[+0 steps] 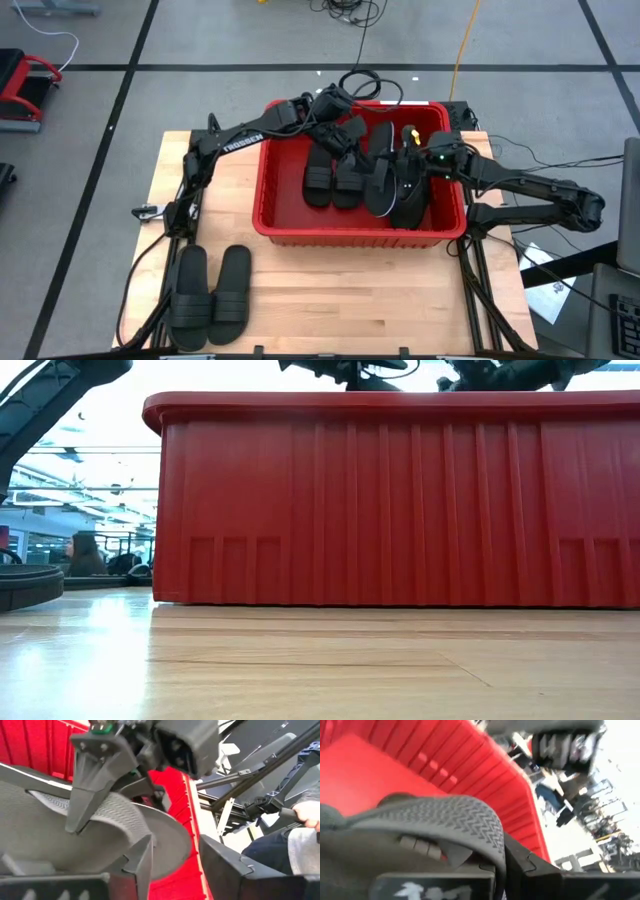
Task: Pick and place slides into bin
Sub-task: Put the flip flop into the bin
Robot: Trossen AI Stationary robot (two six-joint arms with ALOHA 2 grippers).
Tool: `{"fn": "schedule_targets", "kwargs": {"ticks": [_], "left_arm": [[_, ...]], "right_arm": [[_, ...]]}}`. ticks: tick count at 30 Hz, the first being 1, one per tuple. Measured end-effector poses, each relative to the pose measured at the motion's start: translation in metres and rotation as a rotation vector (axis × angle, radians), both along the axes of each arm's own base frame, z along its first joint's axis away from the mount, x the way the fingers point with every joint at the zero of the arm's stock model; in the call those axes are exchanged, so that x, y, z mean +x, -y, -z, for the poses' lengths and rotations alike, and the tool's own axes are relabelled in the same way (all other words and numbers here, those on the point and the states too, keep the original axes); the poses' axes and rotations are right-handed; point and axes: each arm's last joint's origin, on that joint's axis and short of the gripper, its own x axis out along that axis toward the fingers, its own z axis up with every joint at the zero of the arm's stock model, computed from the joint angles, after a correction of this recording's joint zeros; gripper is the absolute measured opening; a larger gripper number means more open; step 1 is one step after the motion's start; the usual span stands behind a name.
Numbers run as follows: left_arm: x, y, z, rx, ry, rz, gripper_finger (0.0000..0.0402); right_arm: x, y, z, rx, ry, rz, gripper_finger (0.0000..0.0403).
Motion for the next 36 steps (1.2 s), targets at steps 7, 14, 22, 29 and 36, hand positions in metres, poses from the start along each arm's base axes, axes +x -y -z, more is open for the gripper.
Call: {"fn": "schedule_targets", "kwargs": {"ticks": [7,14,22,29,36], "left_arm": [[0.000,0.000,0.000,0.012,-0.004,-0.018,0.0165],[-0.004,-0.005,0.006,0.132,-0.050,-0.042,0.0166],[-0.017,-0.028,0.011,-0.074,-0.201,-0.224,0.0166],[-0.006,-0.032,-0.011,-0.338,-0.027,-0.198,0.0166],[-0.005,-0.034,-0.015,-0.443,-0.032,-0.235,0.0166]], "right_arm": [[-0.003,0.007,0.017,0.087,-0.035,0.057,0.0000],[-0.004,0.007,0.003,0.059,0.080,0.056,0.0000],[-0.025,-0.003,-0.023,0.019,0.250,0.056,0.0000],[-0.035,-0.008,-0.031,-0.073,0.270,0.041,0.0000],[-0.045,-0.011,-0.039,-0.211,0.282,0.071,0.0000]]}}
